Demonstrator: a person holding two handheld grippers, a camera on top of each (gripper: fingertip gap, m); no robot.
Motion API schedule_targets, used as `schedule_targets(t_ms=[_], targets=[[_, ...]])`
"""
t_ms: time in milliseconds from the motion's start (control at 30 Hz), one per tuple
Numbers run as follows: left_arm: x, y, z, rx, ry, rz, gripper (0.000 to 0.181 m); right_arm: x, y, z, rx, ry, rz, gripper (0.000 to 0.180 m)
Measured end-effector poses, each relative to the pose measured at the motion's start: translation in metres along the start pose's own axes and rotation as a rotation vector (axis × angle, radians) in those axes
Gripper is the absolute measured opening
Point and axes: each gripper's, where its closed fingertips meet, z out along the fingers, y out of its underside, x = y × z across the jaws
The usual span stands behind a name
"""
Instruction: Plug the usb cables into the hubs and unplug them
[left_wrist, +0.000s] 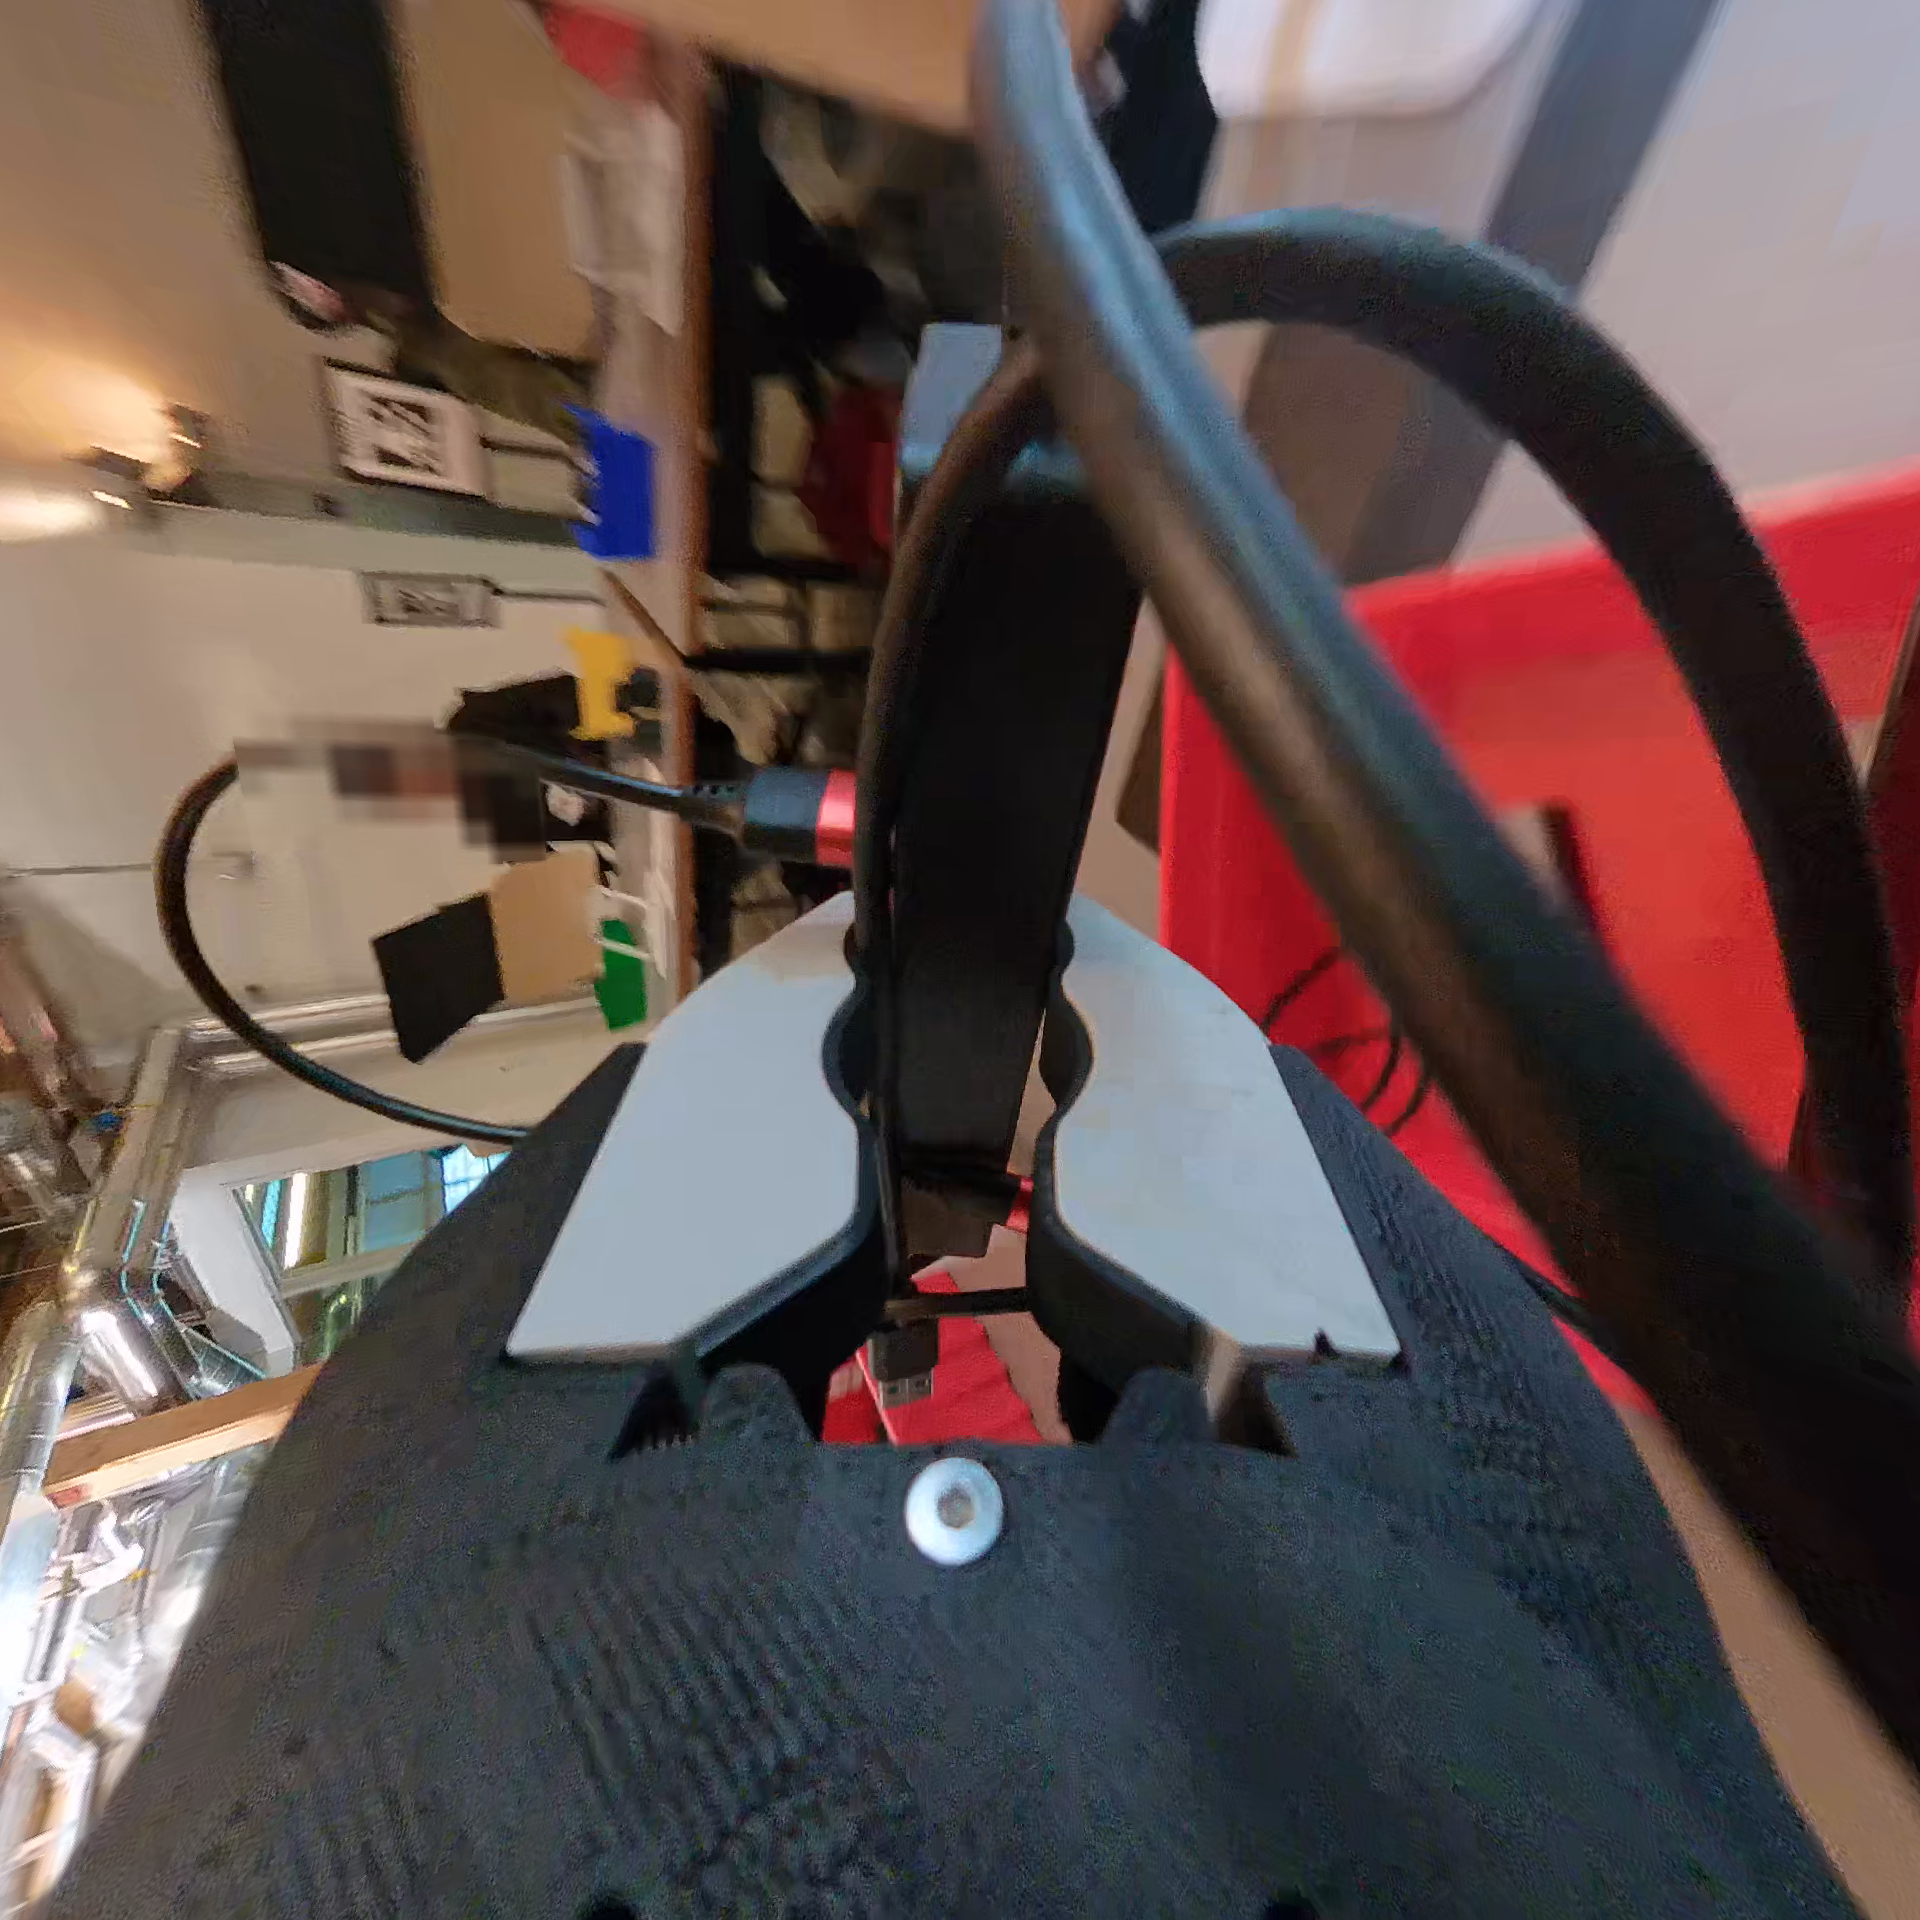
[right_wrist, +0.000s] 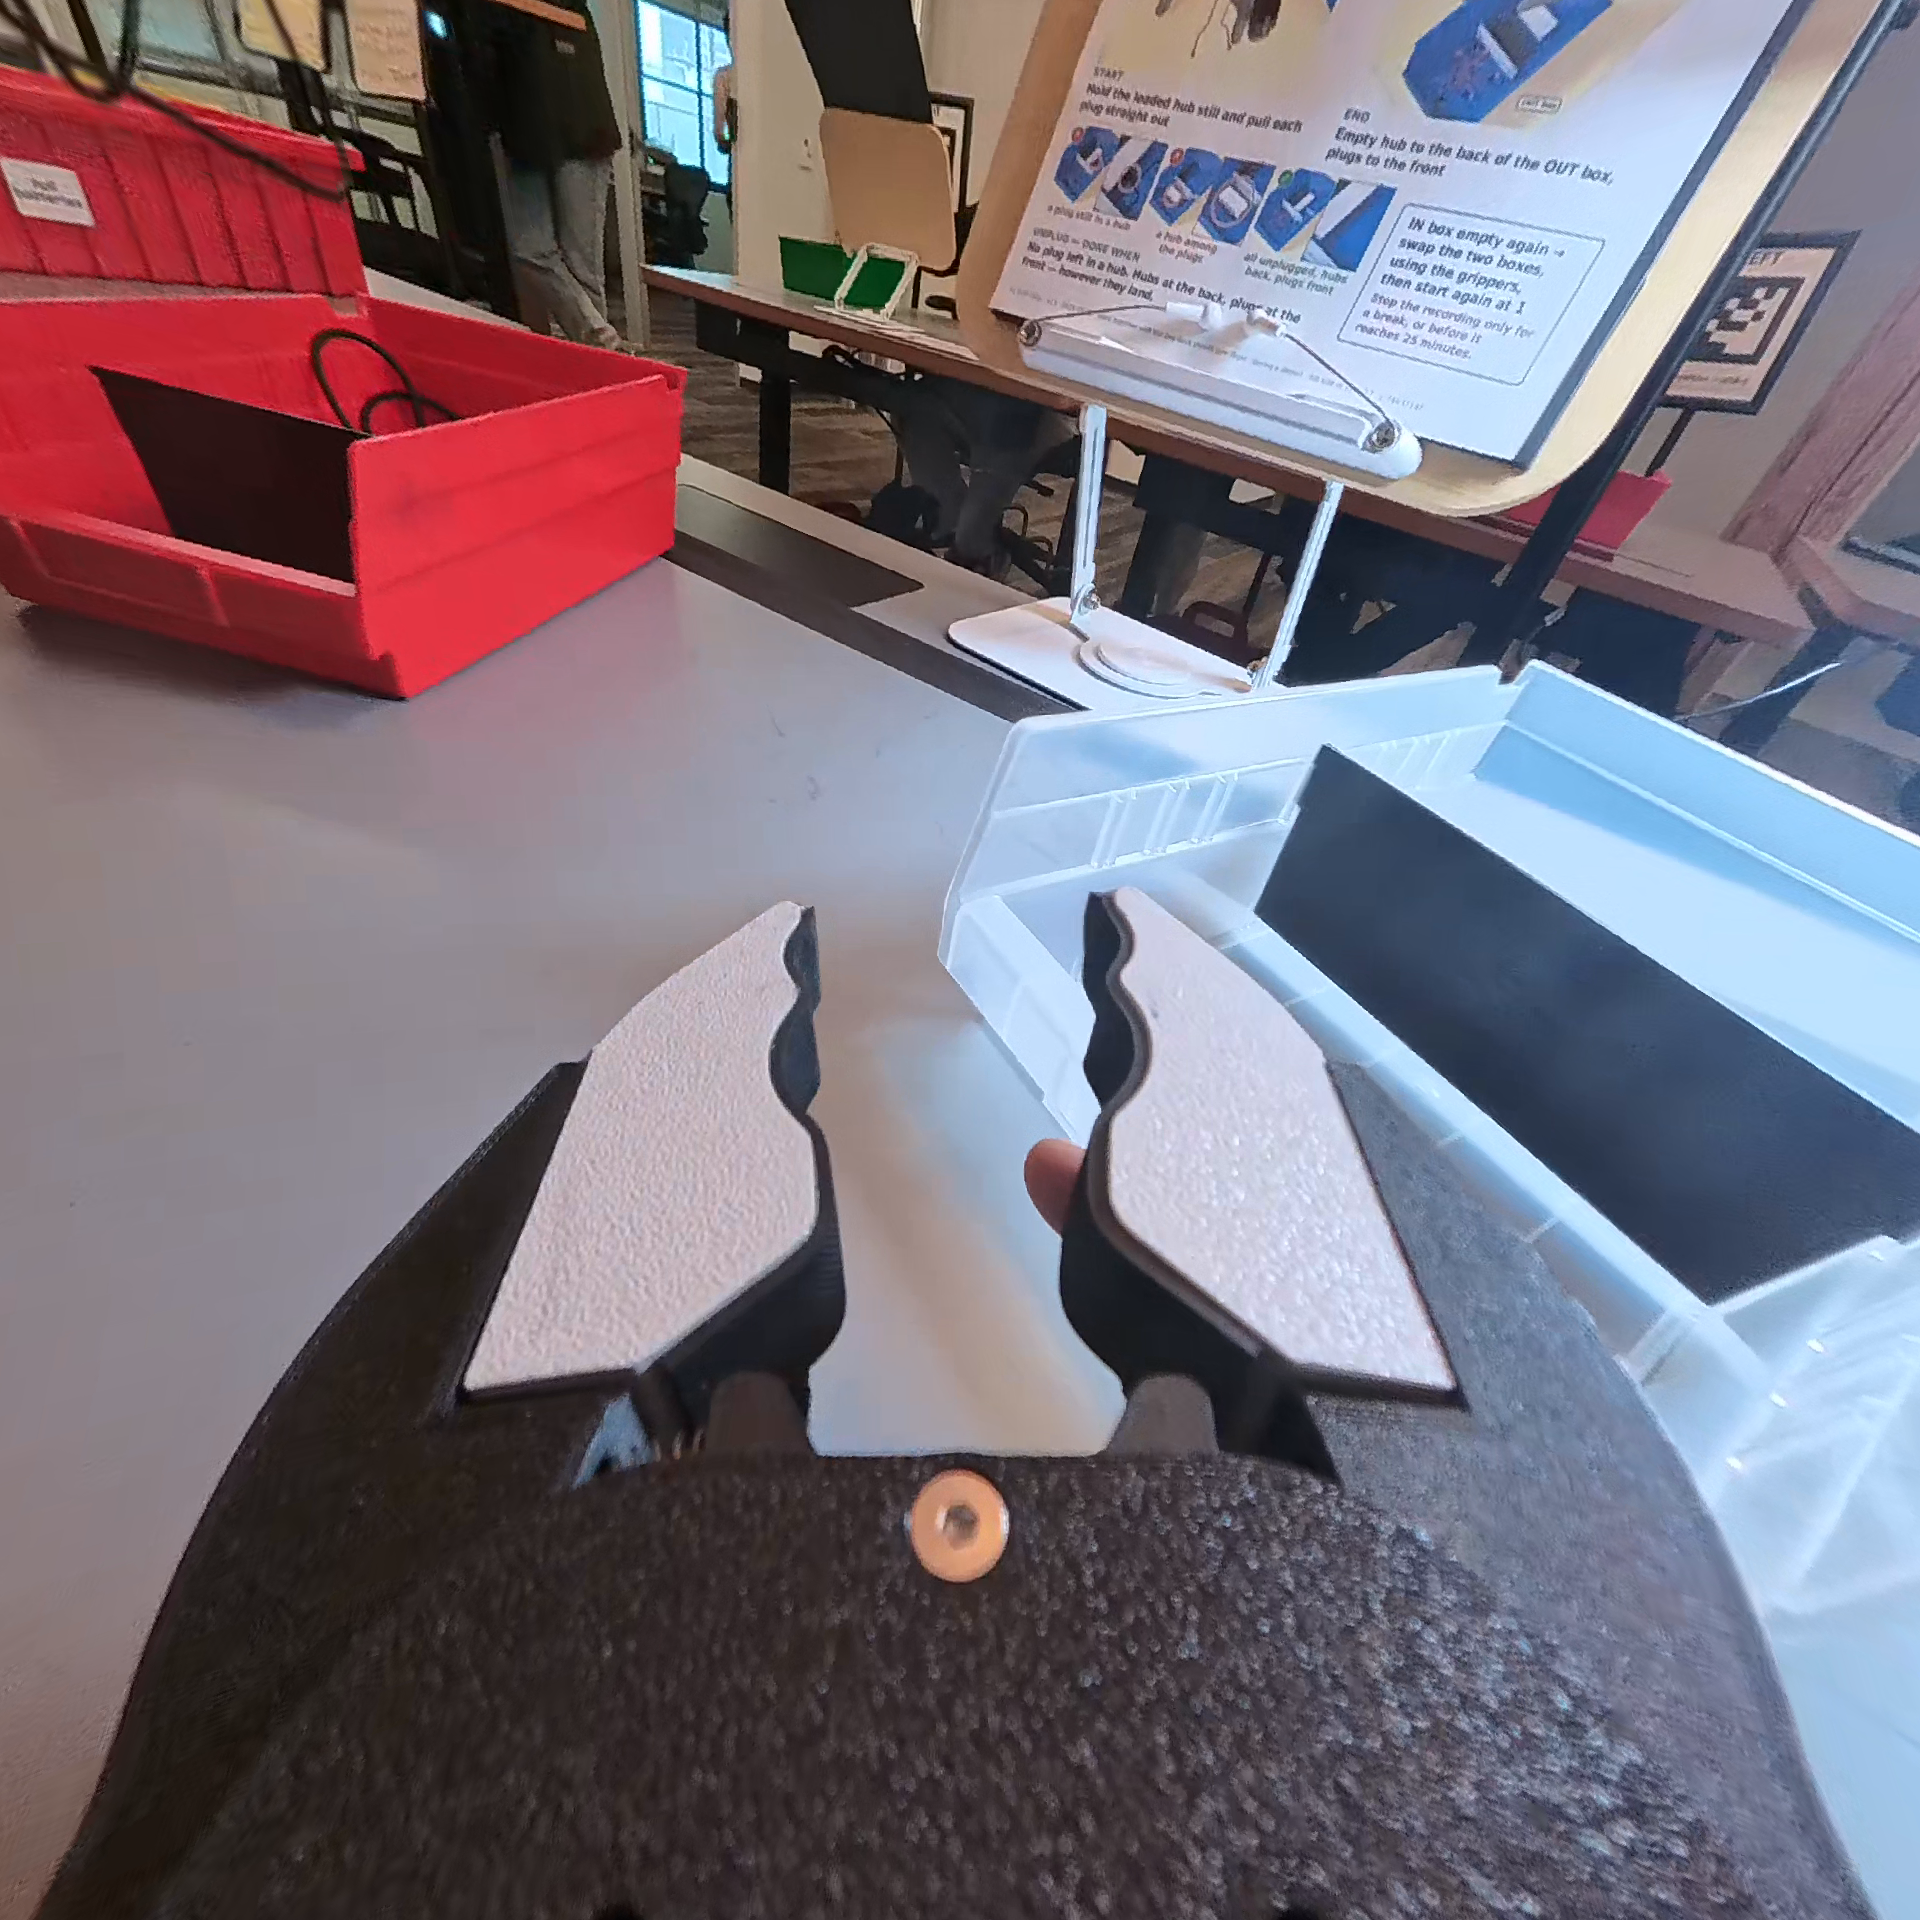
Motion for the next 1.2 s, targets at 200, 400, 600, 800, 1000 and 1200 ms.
schedule_targets(t_ms=[200, 400, 600, 800, 1000, 1200], targets=[[0.012, -0.111, -0.1, 0.485, -0.046, -0.183, 0.029, -0.018, 0.001, 0.005, -0.004, -0.033, -0.051, 0.049], [0.14, -0.211, -0.175, 1.052, 0.468, -0.478, 0.022, -0.051, -0.042, 0.003, 0.13, -0.158, -0.085, 0.048], [0.246, -0.244, -0.178, 1.253, 0.897, -0.643, 0.028, -0.131, -0.081, -0.012, 0.155, -0.599, -0.185, 0.049], [0.266, -0.238, -0.175, 1.351, 1.072, -0.759, 0.03, -0.178, -0.047, 0.017, 0.064, -0.7, -0.215, 0.051], [0.279, -0.238, -0.157, 1.241, 1.11, -0.771, 0.031, -0.169, -0.03, 0.032, 0.092, -0.53, -0.229, 0.029], [0.26, -0.227, -0.13, 1.14, 1.075, -0.967, 0.033, -0.123, -0.038, 0.039, 0.112, -0.228, -0.404, 0.026]])
